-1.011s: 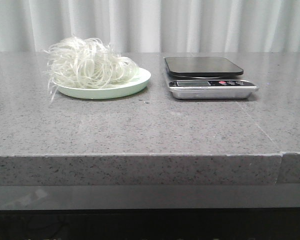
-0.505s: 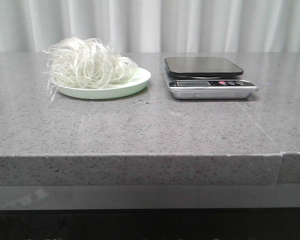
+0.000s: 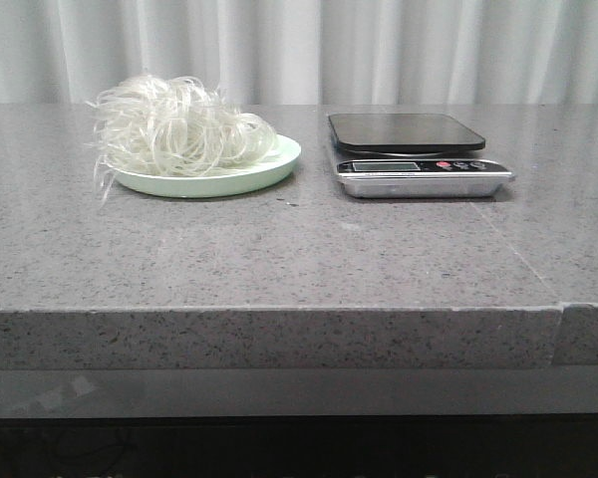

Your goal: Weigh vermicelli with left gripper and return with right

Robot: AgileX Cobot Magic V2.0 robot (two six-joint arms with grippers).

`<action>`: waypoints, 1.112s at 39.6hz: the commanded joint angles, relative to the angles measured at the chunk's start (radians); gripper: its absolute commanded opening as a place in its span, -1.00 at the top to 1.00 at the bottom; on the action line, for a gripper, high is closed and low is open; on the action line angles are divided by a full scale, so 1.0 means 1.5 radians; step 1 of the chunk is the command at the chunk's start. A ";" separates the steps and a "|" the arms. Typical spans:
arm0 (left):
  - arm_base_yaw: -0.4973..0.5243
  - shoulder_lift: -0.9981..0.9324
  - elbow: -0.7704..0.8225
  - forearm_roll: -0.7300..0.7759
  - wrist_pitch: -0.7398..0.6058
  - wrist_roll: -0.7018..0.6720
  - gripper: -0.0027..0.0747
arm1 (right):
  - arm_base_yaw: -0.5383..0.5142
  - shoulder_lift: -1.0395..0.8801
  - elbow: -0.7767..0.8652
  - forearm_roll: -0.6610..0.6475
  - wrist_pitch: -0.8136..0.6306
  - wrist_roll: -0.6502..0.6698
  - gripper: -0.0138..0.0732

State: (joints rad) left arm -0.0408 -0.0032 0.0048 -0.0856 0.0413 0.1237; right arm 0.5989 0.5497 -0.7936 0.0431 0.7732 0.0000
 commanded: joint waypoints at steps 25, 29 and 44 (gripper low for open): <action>0.003 -0.017 0.025 -0.024 -0.051 -0.008 0.53 | -0.003 0.002 -0.018 -0.005 -0.044 -0.004 0.32; 0.003 -0.017 0.025 -0.021 -0.054 -0.012 0.53 | -0.003 0.002 -0.018 -0.005 -0.044 -0.004 0.32; 0.003 -0.017 0.025 0.043 -0.063 -0.082 0.53 | -0.003 0.002 -0.018 -0.005 -0.044 -0.004 0.32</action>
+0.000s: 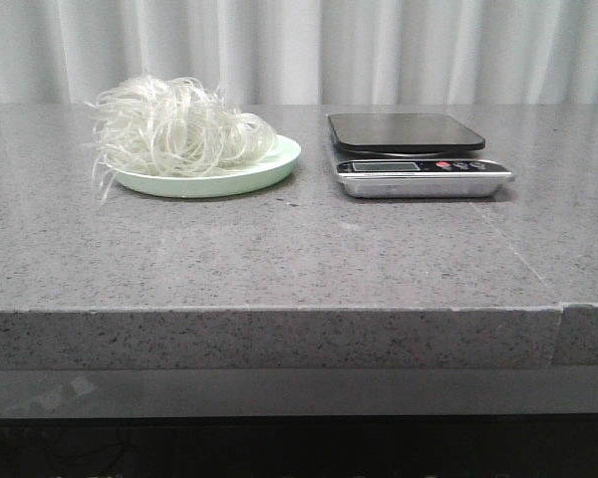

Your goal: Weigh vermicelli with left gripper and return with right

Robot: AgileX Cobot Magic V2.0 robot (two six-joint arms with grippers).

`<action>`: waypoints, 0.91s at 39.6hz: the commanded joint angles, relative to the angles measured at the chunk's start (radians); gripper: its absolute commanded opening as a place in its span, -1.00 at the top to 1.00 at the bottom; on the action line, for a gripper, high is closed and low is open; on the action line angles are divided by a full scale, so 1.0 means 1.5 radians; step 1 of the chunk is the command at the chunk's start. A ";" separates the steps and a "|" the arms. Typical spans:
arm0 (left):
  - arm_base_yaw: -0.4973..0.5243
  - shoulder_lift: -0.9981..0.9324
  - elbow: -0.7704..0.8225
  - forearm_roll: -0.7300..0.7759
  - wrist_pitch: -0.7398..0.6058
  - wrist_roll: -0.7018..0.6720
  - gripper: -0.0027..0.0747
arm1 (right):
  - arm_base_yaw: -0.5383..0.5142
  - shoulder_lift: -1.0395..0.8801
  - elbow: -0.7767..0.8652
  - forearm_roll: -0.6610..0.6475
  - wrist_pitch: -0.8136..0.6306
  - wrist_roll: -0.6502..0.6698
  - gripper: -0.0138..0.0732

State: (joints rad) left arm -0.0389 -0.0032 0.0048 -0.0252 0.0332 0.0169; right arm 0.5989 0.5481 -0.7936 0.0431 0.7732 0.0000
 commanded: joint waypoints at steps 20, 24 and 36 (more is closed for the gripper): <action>0.002 -0.017 0.025 0.003 -0.058 -0.011 0.53 | -0.003 0.004 -0.018 -0.005 -0.044 -0.004 0.32; 0.002 -0.017 0.025 0.003 -0.058 -0.011 0.53 | -0.003 0.004 -0.018 -0.005 -0.044 -0.004 0.32; 0.002 -0.017 0.025 0.003 -0.058 -0.011 0.53 | -0.081 -0.040 0.005 -0.022 -0.078 -0.006 0.32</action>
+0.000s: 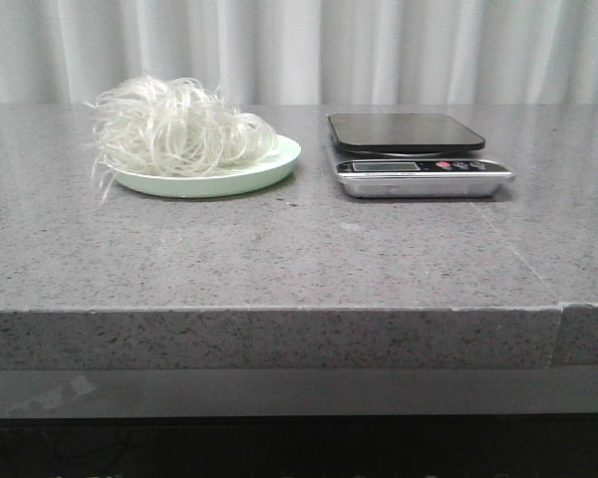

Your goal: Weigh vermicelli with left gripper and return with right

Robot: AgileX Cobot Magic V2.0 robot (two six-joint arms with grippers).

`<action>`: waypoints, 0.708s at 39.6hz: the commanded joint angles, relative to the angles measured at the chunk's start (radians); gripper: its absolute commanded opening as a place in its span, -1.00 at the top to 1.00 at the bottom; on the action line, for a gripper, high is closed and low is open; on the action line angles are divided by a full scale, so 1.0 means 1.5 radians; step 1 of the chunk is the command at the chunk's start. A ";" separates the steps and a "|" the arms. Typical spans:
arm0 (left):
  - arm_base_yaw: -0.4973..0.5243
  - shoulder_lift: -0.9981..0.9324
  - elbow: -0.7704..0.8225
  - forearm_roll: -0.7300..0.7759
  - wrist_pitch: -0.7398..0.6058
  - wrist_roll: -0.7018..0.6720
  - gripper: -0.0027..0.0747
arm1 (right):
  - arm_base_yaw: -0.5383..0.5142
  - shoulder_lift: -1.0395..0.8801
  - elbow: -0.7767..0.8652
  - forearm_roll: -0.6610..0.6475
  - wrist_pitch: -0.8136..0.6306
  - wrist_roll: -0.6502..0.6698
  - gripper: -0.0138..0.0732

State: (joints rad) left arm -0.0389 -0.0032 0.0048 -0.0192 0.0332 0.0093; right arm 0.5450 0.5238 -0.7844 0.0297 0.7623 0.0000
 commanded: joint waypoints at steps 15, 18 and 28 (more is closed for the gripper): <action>0.002 -0.017 0.025 -0.001 -0.058 -0.006 0.53 | -0.302 -0.262 0.290 -0.016 -0.307 -0.006 0.32; 0.002 -0.017 0.025 -0.001 -0.058 -0.006 0.53 | -0.330 -0.309 0.349 -0.011 -0.353 -0.005 0.32; 0.002 -0.017 0.025 -0.001 -0.058 -0.006 0.53 | -0.355 -0.367 0.486 -0.009 -0.462 -0.005 0.32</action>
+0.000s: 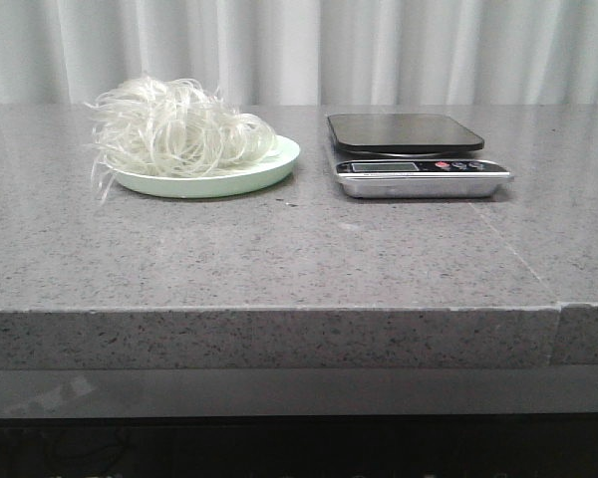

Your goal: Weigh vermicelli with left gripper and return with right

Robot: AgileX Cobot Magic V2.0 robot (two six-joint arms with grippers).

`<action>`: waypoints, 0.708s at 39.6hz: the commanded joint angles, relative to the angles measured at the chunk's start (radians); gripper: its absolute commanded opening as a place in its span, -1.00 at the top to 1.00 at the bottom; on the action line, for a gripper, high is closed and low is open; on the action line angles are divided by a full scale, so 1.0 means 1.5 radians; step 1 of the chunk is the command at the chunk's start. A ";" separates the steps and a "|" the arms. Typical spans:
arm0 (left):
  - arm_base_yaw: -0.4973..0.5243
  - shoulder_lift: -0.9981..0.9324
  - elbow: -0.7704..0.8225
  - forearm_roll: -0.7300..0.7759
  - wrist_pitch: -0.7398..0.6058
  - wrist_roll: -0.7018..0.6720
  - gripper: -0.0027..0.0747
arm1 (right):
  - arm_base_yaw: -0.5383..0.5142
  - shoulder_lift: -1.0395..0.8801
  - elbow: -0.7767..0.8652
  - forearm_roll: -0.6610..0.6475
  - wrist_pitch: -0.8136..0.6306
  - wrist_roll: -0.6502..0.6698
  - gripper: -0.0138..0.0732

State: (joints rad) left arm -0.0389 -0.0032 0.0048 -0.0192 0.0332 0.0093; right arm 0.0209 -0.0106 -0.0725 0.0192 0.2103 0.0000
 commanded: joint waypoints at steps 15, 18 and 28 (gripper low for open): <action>0.002 -0.017 0.025 -0.001 -0.058 -0.006 0.53 | -0.005 -0.011 0.063 -0.002 -0.179 -0.004 0.32; 0.002 -0.017 0.025 -0.001 -0.058 -0.006 0.53 | -0.005 -0.011 0.063 -0.002 -0.181 -0.004 0.32; 0.002 -0.017 0.025 -0.001 -0.058 -0.006 0.53 | -0.005 -0.011 0.063 -0.002 -0.198 -0.004 0.32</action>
State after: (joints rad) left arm -0.0389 -0.0032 0.0048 -0.0192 0.0332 0.0093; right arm 0.0186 -0.0113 0.0257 0.0192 0.0196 0.0000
